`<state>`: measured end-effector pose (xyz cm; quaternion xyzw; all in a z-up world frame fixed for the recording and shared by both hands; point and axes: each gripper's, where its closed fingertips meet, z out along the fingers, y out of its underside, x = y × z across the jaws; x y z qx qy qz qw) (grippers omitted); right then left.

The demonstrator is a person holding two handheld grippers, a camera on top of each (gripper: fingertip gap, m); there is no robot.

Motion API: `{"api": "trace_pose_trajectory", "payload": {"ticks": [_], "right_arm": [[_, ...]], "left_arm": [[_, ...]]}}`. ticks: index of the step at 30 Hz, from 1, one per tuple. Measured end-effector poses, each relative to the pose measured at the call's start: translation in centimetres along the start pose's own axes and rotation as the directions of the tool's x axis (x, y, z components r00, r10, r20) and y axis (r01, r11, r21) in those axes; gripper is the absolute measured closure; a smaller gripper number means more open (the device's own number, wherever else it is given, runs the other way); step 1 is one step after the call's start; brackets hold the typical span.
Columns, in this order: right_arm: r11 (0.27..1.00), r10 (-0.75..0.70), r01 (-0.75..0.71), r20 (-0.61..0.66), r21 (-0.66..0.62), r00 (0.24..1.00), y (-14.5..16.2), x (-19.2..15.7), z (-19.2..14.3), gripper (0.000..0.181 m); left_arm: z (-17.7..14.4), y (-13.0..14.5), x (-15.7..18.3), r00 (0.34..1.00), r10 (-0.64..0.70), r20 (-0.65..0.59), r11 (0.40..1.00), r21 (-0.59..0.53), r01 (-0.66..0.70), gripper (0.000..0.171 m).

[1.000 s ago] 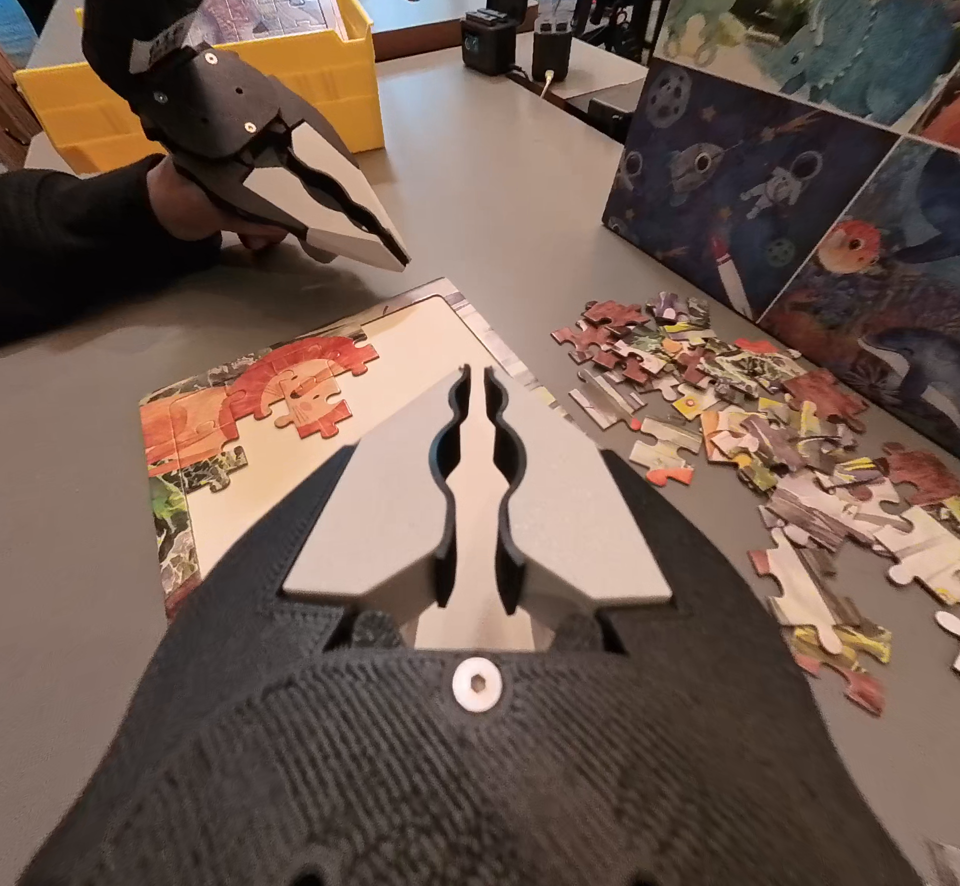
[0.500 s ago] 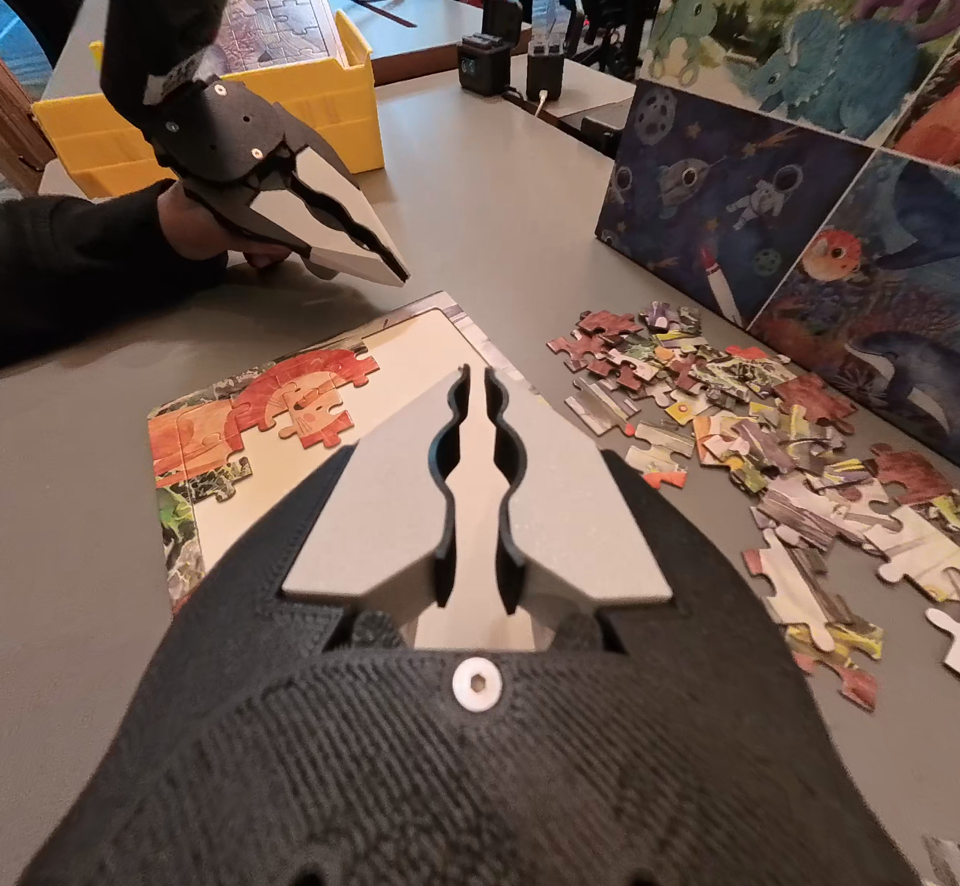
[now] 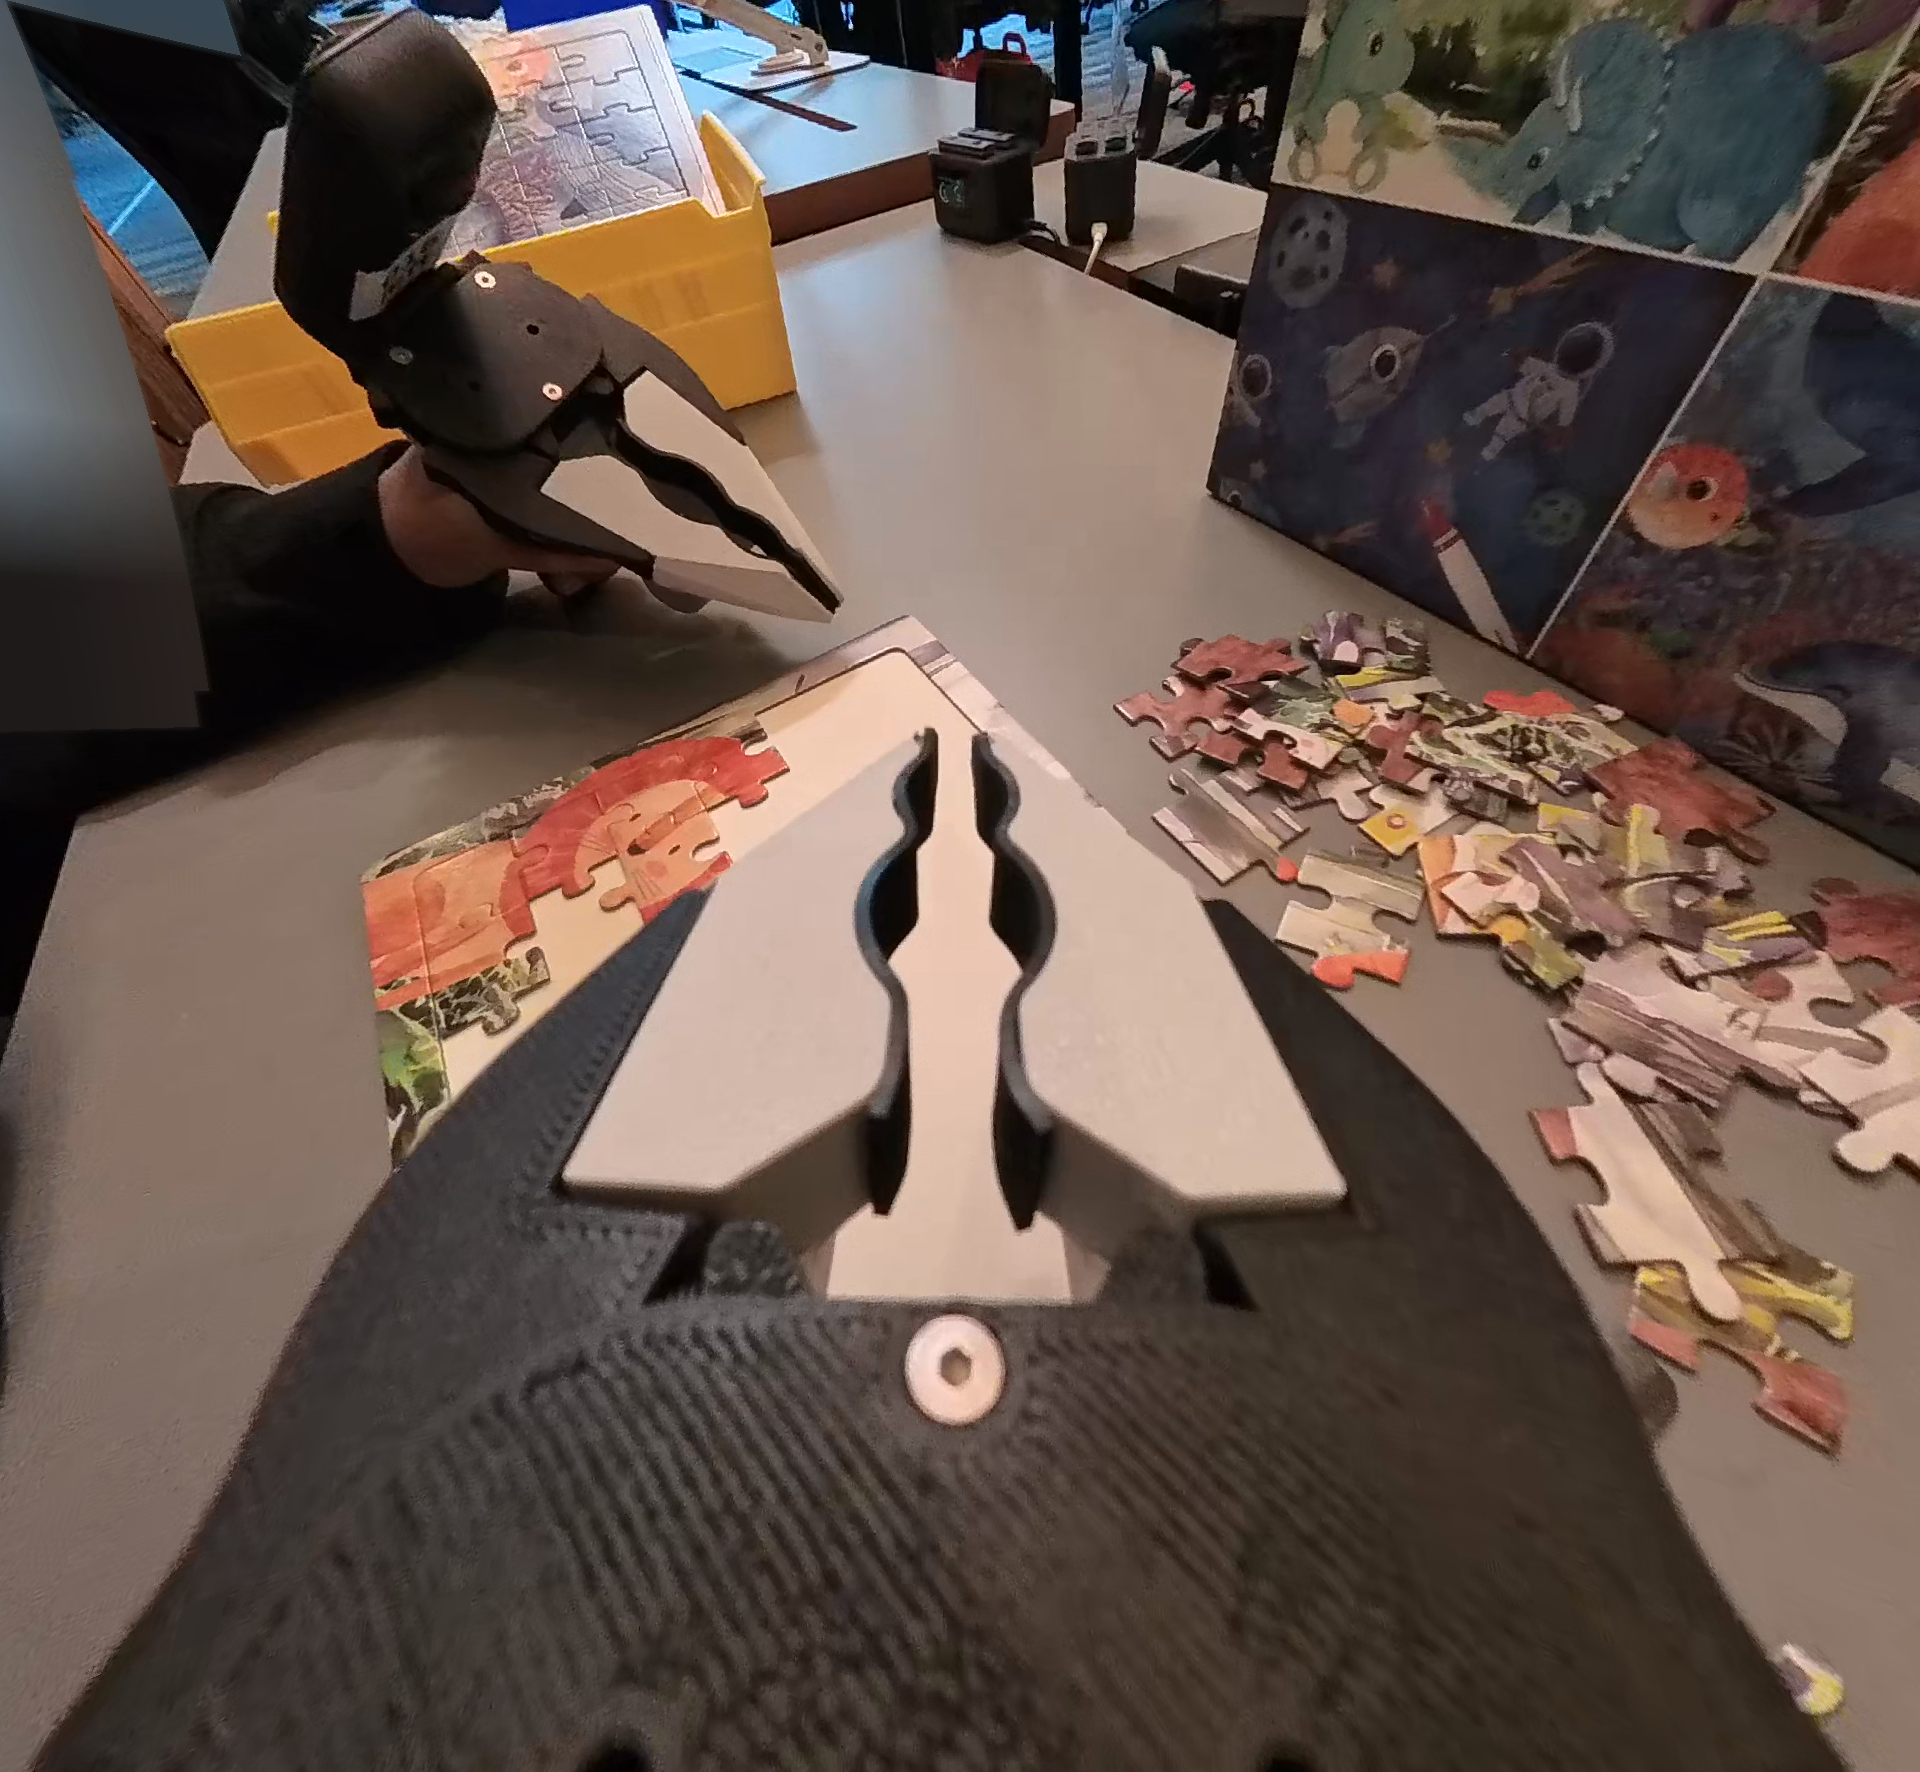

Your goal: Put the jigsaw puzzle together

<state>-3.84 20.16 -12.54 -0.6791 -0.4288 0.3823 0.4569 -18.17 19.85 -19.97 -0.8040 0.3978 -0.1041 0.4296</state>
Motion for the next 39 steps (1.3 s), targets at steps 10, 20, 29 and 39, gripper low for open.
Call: {"api": "trace_pose_trajectory", "payload": {"ticks": [10, 20, 29, 39], "right_arm": [[0.999, -0.04, 0.04, -0.022, -0.029, 0.999, 0.4, 0.0, 0.3, 0.177], [0.999, -0.053, 0.053, -0.059, -0.007, 0.997, -0.3, 0.9, -0.5, 0.177], [0.996, -0.066, 0.076, -0.179, 0.047, 0.982, -2.0, 3.6, -3.4, 0.177], [0.981, 0.049, 0.022, -0.356, 0.194, 0.933, -3.5, 9.2, -10.4, 0.176]], "left_arm": [[0.1, 0.1, 0.1, 1.0, 0.011, -0.001, 1.0, -0.011, -0.011, 0.171], [0.1, 0.2, 0.2, 1.0, 0.015, -0.001, 1.0, -0.016, -0.015, 0.171], [0.2, 0.2, 0.2, 1.0, 0.015, -0.001, 1.0, -0.018, -0.015, 0.171], [0.2, 0.2, 0.2, 1.0, 0.019, 0.001, 1.0, -0.019, -0.019, 0.171]]}}
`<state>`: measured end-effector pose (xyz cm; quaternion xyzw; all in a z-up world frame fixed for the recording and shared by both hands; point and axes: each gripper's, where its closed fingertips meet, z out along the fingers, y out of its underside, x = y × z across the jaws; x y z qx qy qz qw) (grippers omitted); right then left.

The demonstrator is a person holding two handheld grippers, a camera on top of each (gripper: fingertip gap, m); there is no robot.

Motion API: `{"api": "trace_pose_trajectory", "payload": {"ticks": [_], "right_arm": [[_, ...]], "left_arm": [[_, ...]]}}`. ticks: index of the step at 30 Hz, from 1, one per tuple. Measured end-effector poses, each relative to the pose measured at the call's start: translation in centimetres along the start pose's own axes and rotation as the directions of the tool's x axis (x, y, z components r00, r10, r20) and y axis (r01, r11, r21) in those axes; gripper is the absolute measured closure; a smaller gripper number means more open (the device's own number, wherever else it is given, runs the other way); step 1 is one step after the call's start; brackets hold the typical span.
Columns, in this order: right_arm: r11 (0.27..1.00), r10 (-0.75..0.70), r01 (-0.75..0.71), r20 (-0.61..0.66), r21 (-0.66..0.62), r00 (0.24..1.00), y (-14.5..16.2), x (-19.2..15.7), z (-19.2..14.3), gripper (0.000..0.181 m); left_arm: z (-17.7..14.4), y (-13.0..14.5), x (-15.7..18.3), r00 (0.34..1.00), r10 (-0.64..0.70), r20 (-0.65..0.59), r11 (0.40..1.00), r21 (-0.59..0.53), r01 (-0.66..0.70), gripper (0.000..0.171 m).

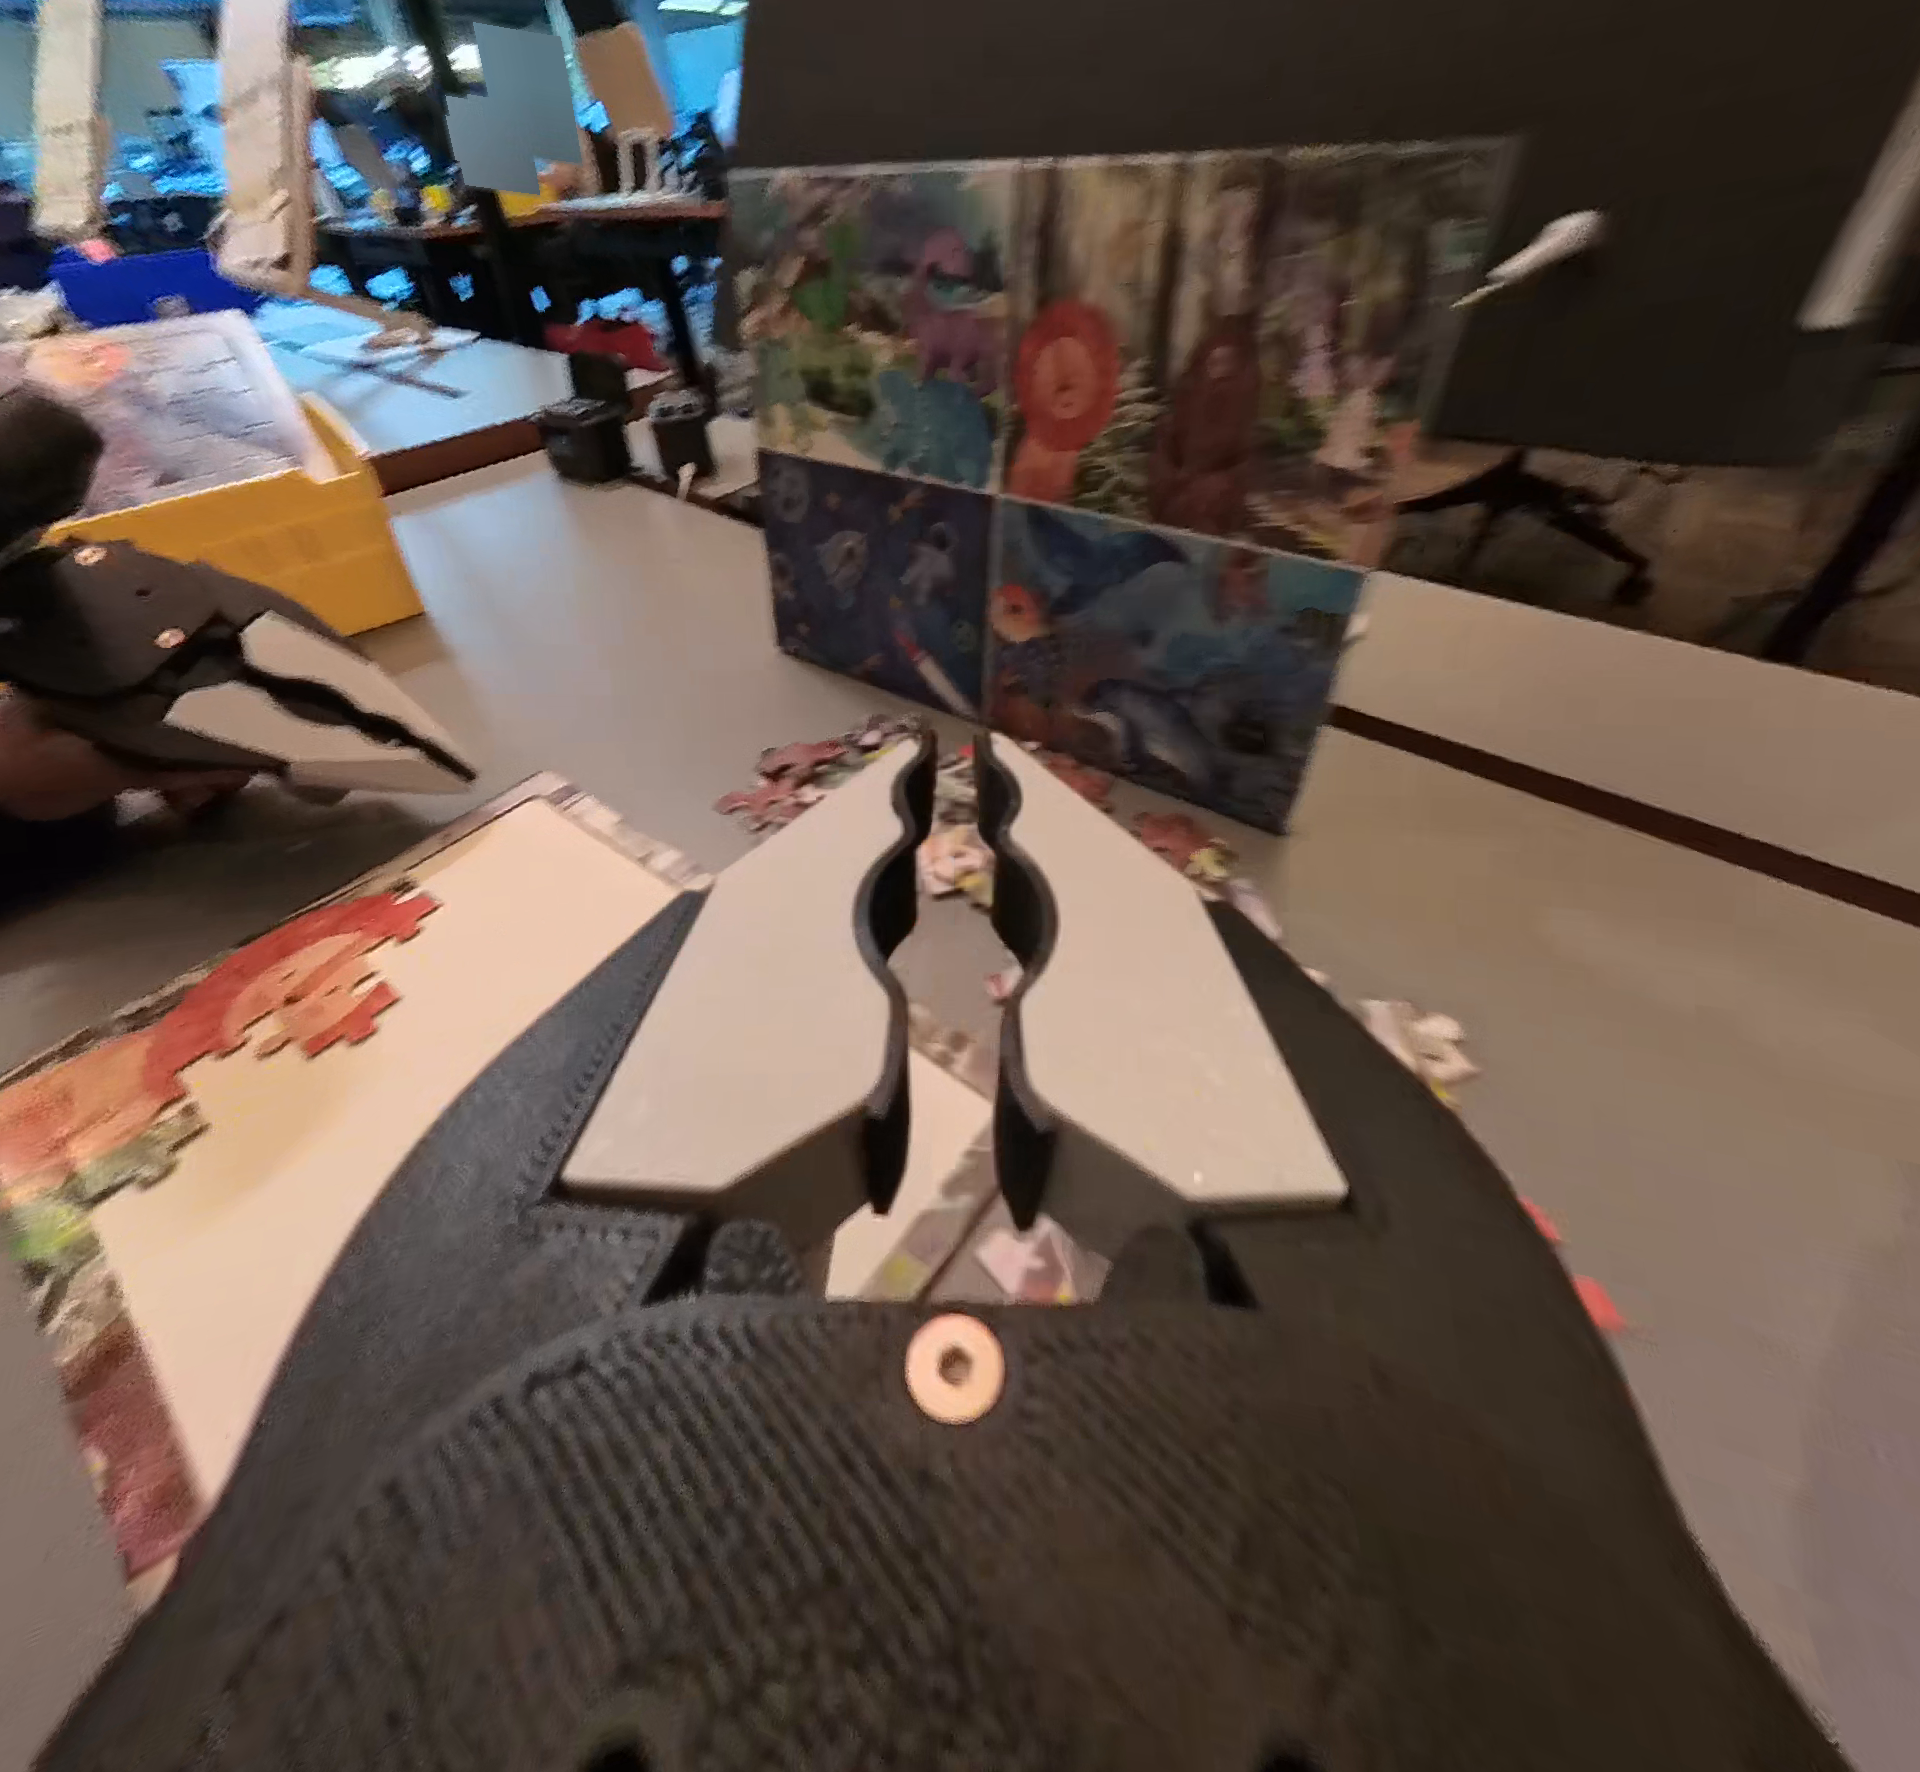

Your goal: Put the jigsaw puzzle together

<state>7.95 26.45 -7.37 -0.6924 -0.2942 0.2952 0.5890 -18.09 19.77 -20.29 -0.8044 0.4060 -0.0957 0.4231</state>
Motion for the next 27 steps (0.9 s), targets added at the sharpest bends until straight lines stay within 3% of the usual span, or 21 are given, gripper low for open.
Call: {"api": "trace_pose_trajectory", "payload": {"ticks": [4, 10, 27], "right_arm": [[0.994, 0.067, -0.058, -0.099, 0.093, 0.993, -1.1, 3.6, -2.9, 0.175], [0.988, 0.111, -0.092, -0.156, 0.128, 0.982, -1.1, 6.0, -4.6, 0.168], [0.987, 0.052, -0.013, -0.242, 0.16, 0.969, -2.4, 6.6, -6.0, 0.165]], "left_arm": [[0.1, 0.1, 0.1, 1.0, -0.003, -0.004, 1.0, -0.009, 0.003, 0.171], [0.1, 0.1, 0.0, 1.0, -0.006, -0.003, 1.0, -0.008, 0.006, 0.171], [0.2, 0.2, 0.1, 1.0, 0.0, -0.002, 1.0, -0.013, 0.0, 0.171]]}}
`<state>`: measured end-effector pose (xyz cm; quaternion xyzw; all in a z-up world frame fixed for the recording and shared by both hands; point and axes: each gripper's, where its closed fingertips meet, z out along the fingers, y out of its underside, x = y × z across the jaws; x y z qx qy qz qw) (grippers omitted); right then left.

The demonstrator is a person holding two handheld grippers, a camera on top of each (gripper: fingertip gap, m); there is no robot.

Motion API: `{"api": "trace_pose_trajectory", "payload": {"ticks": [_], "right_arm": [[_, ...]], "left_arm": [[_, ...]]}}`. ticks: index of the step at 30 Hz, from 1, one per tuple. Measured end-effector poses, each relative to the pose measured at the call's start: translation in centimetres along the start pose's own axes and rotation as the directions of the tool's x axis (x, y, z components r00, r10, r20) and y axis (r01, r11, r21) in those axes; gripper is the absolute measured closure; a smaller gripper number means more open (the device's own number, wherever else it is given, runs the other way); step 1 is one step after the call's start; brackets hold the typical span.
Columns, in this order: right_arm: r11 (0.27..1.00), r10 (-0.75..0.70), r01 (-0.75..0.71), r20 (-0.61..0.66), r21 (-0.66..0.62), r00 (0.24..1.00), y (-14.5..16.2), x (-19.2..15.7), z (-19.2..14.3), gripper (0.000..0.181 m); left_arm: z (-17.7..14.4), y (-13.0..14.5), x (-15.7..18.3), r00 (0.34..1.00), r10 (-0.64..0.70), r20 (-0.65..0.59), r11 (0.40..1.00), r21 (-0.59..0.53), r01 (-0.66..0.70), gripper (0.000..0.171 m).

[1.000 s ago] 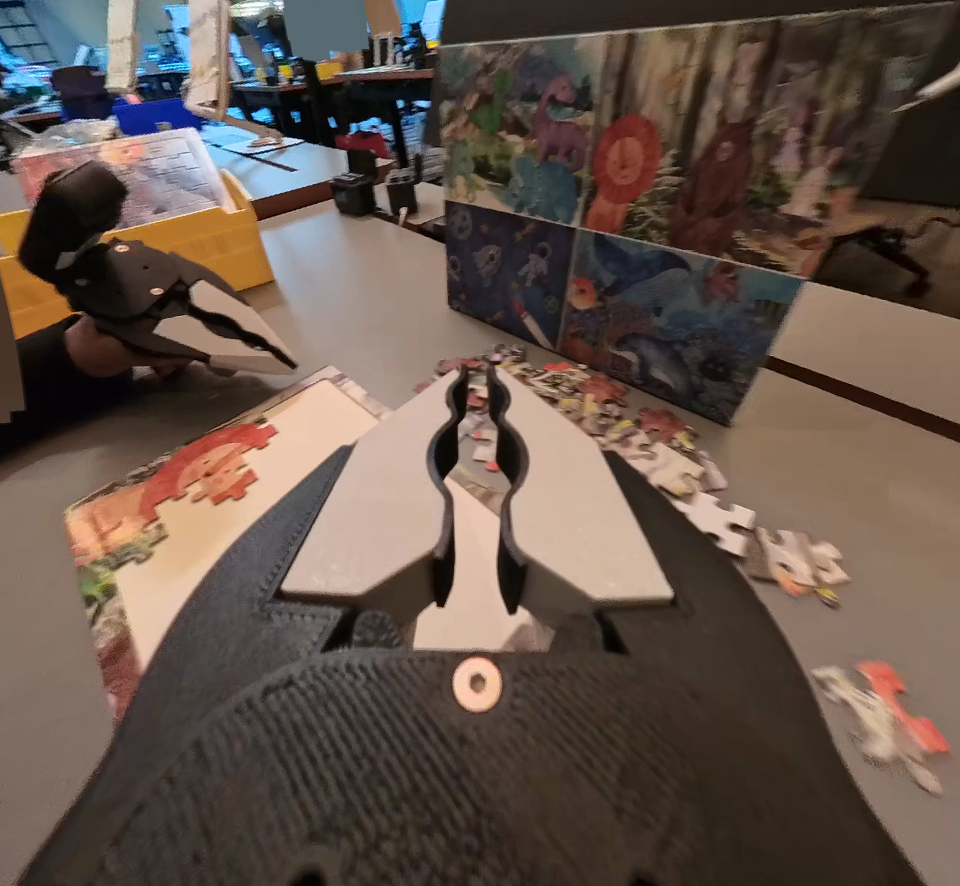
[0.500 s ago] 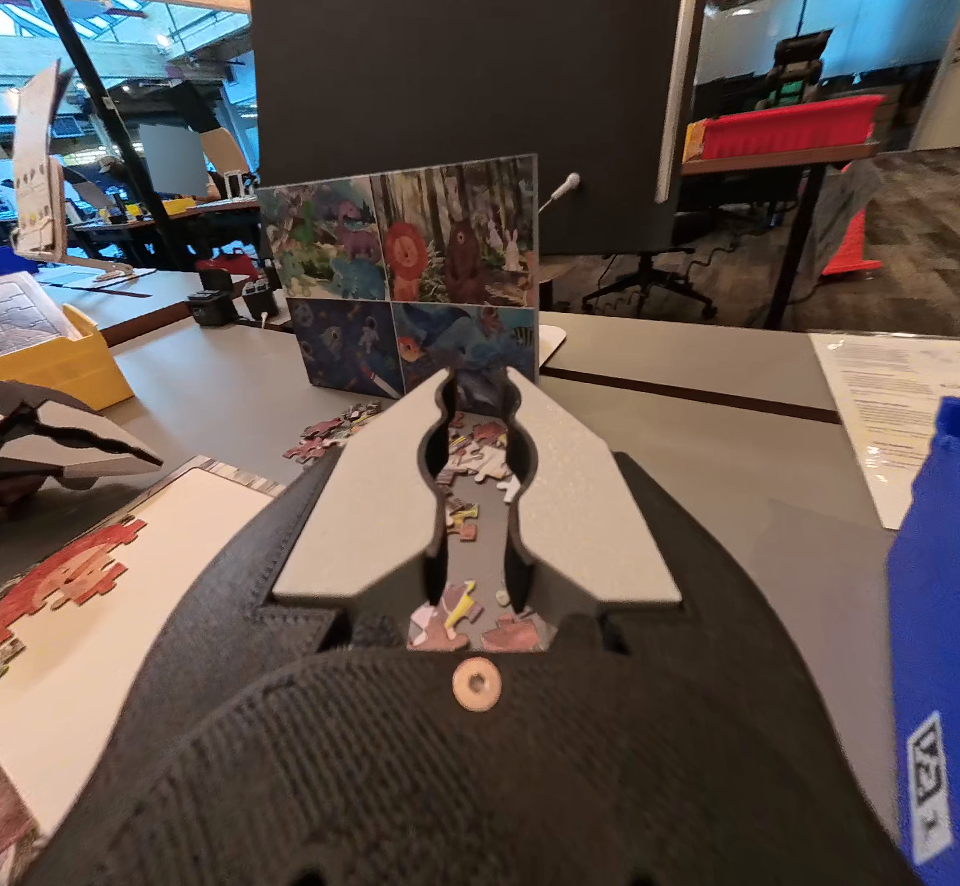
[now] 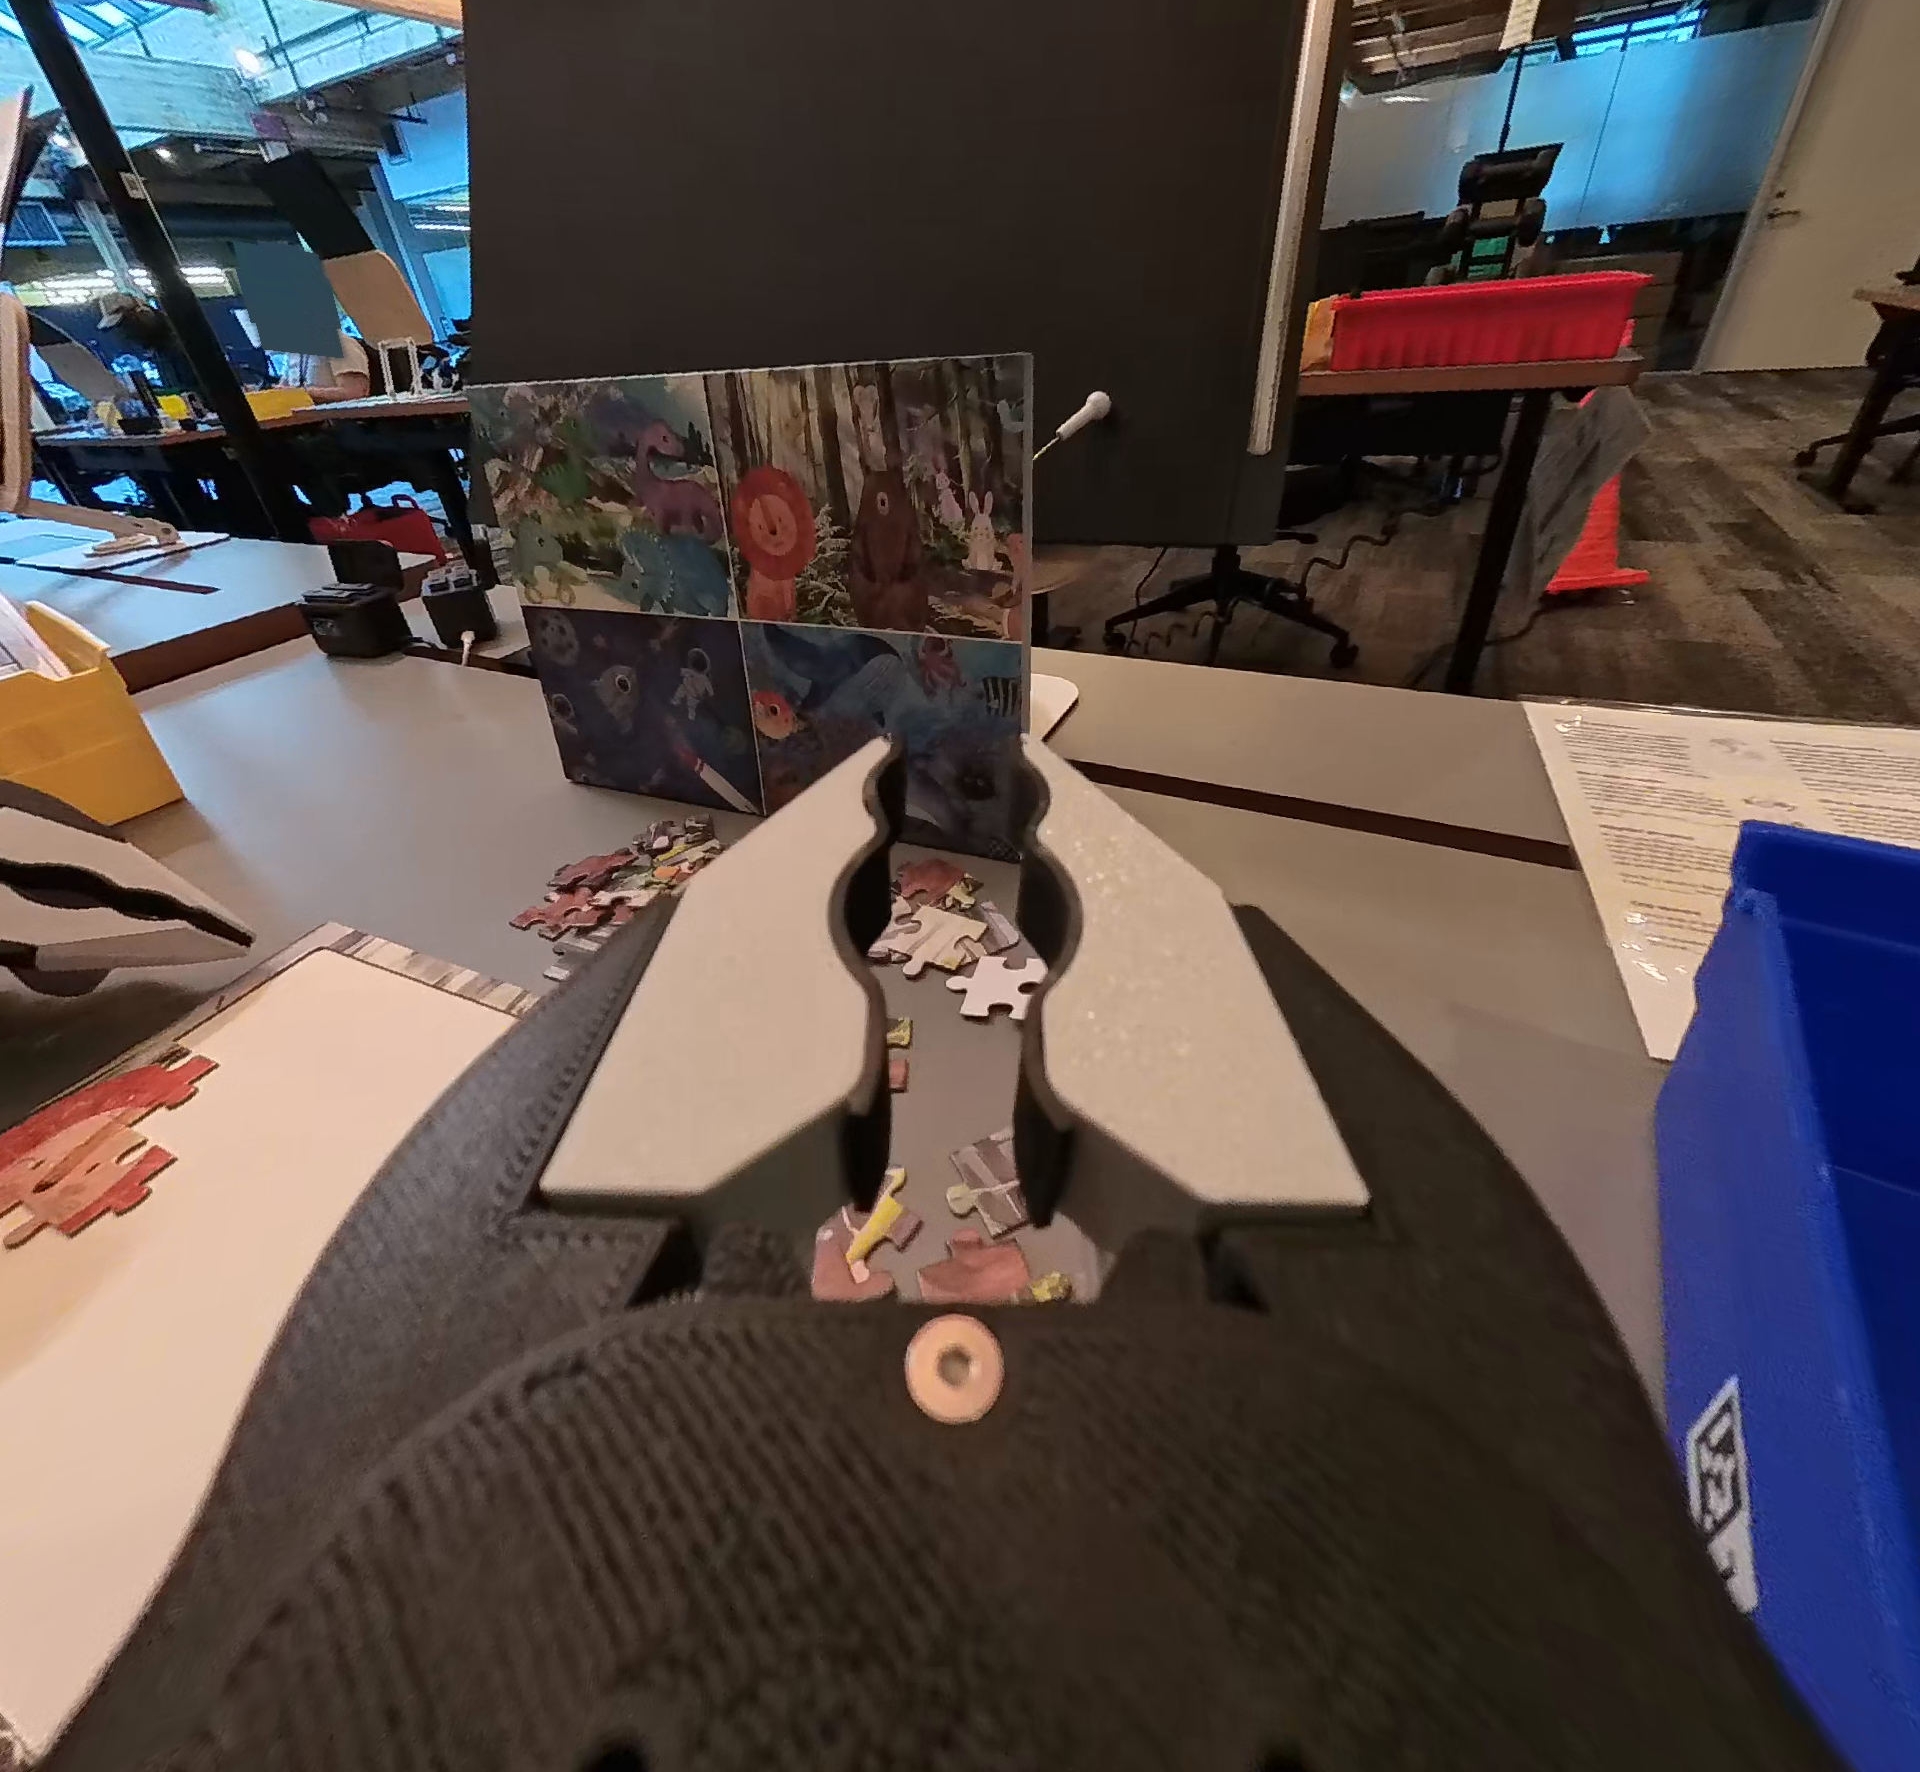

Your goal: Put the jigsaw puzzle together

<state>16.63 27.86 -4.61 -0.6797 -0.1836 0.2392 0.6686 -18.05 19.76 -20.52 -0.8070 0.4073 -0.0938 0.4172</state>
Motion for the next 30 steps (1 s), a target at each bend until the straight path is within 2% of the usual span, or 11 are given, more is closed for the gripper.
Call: {"api": "trace_pose_trajectory", "payload": {"ticks": [12, 14, 16, 19, 21, 26, 30], "right_arm": [[0.997, -0.019, 0.018, -0.011, -0.08, 1.0, 1.4, -0.2, 0.5, 0.153], [0.99, -0.025, 0.019, -0.035, -0.143, 0.999, 2.9, 0.2, 0.3, 0.15], [0.97, -0.029, -0.002, -0.123, -0.243, 0.992, 6.2, 1.6, -0.8, 0.148], [0.929, 0.042, -0.115, -0.211, -0.351, 0.977, 10.7, 2.4, -2.9, 0.128], [0.911, 0.078, -0.17, -0.247, -0.376, 0.966, 12.0, 2.3, -4.0, 0.121], [0.921, 0.011, -0.132, -0.314, -0.366, 0.949, 11.7, 3.1, -4.7, 0.117], [0.91, 0.012, -0.152, -0.34, -0.387, 0.94, 12.2, 3.7, -5.0, 0.113]], "left_arm": [[0.0, 0.0, 0.0, 1.0, -0.001, 0.001, 1.0, -0.002, 0.001, 0.171], [0.0, 0.0, 0.0, 1.0, -0.001, 0.003, 1.0, -0.003, 0.001, 0.171], [0.0, 0.0, -0.1, 1.0, -0.006, 0.006, 1.0, -0.002, 0.006, 0.171], [-0.1, -0.1, -0.3, 1.0, -0.016, 0.01, 1.0, 0.006, 0.016, 0.171], [-0.1, 0.0, -0.3, 1.0, -0.021, 0.006, 1.0, 0.002, 0.021, 0.171], [0.1, 0.2, -0.3, 1.0, -0.014, 0.013, 1.0, -0.015, 0.014, 0.171], [0.1, 0.2, -0.3, 1.0, -0.019, 0.013, 1.0, -0.013, 0.019, 0.171]]}}
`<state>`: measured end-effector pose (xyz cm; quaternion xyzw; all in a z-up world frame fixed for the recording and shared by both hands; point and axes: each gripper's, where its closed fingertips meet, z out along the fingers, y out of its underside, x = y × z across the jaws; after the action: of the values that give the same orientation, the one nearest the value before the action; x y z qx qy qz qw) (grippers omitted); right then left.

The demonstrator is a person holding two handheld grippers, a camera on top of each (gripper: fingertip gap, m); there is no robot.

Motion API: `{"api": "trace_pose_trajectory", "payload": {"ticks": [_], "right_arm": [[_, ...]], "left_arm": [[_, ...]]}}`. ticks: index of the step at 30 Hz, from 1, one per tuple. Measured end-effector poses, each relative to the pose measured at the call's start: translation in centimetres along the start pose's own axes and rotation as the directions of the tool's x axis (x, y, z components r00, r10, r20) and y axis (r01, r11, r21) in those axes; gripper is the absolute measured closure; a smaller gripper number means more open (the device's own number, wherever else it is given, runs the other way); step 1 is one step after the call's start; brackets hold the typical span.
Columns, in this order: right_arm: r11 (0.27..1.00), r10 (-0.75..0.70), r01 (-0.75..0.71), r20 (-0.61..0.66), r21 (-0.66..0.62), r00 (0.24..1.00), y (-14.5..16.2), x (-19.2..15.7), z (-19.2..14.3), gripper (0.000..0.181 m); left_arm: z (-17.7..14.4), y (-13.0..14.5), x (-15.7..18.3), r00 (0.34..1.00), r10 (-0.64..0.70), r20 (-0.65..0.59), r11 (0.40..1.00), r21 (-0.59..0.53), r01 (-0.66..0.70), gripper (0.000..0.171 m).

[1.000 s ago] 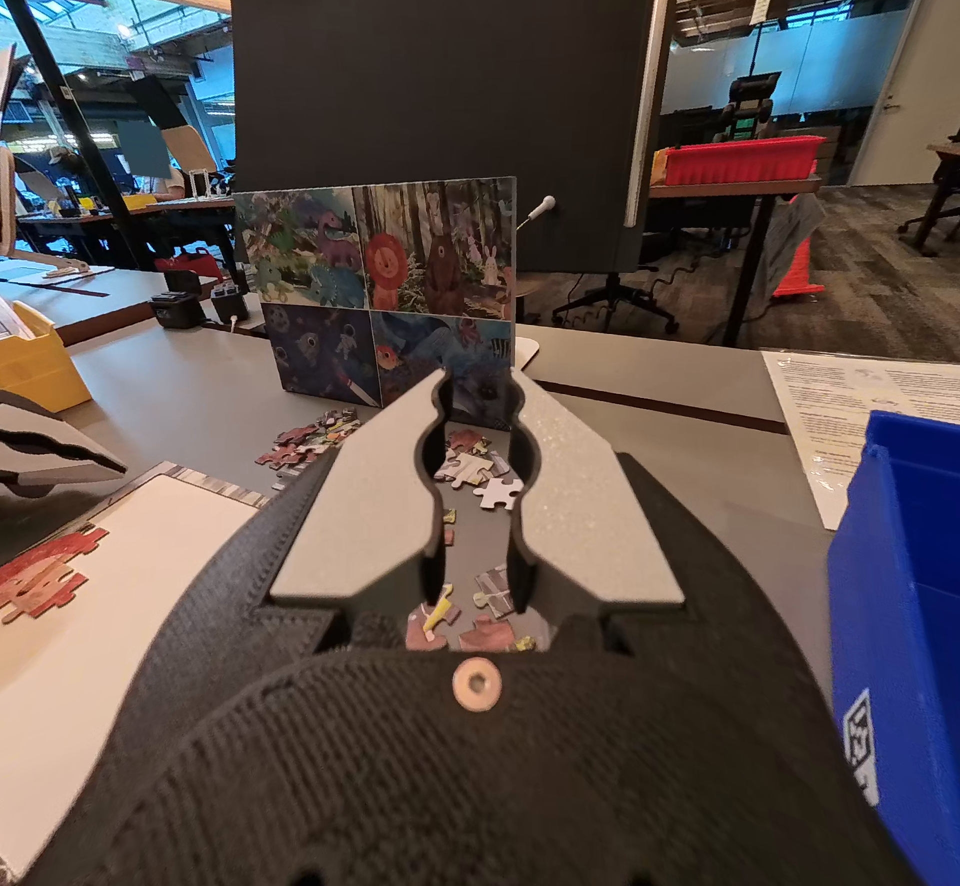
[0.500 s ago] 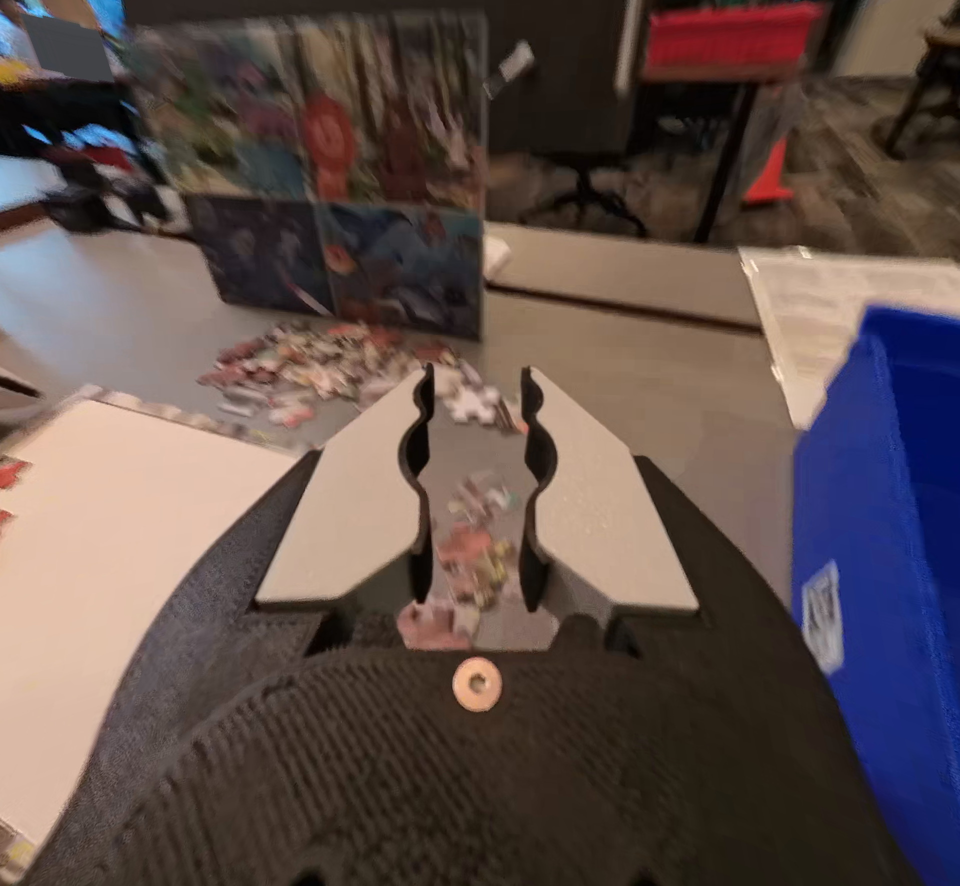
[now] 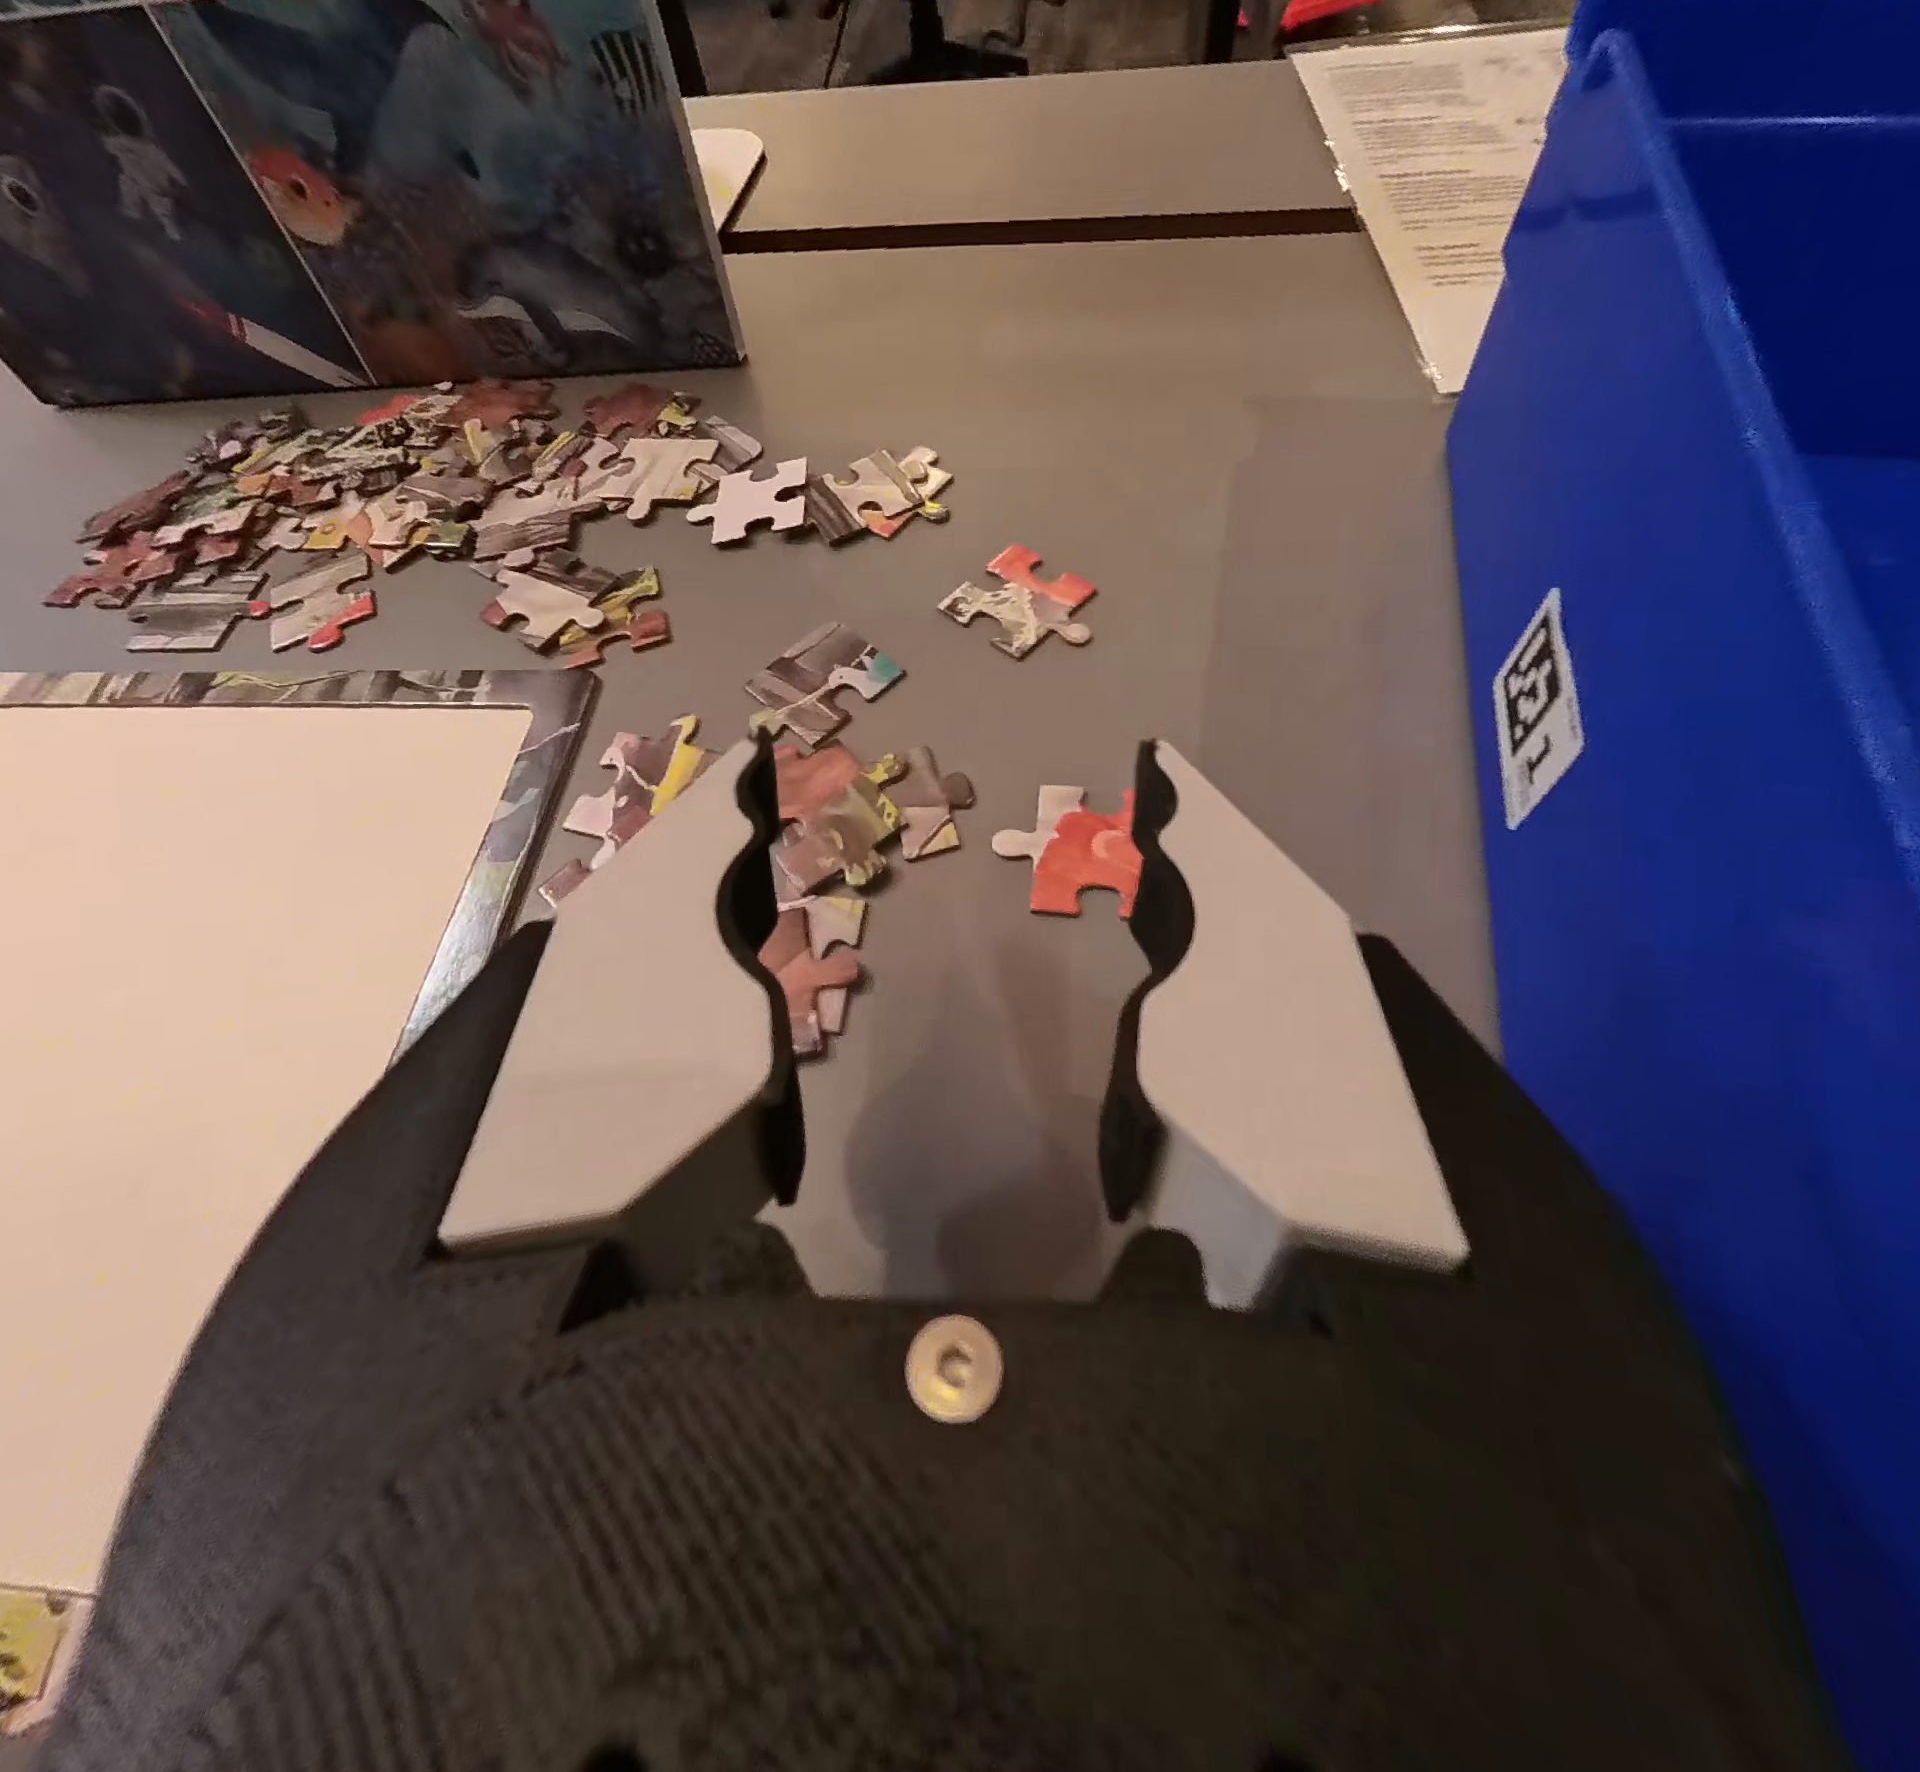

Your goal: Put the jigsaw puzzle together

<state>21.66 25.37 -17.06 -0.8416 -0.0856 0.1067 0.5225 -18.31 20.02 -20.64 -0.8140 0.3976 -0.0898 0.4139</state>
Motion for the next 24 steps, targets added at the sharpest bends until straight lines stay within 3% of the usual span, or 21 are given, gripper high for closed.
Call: {"api": "trace_pose_trajectory", "payload": {"ticks": [18, 24], "right_arm": [[0.999, 0.034, -0.034, -0.012, 0.015, 0.999, -0.1, 0.7, -0.3, 0.113], [0.99, -0.011, 0.02, -0.069, 0.14, 0.998, -2.2, 1.5, -1.9, 0.123]], "left_arm": [[0.0, 0.0, 0.1, 1.0, 0.012, 0.003, 1.0, -0.002, -0.012, 0.171], [0.1, 0.1, 0.2, 1.0, 0.018, 0.002, 1.0, -0.009, -0.018, 0.171]]}}
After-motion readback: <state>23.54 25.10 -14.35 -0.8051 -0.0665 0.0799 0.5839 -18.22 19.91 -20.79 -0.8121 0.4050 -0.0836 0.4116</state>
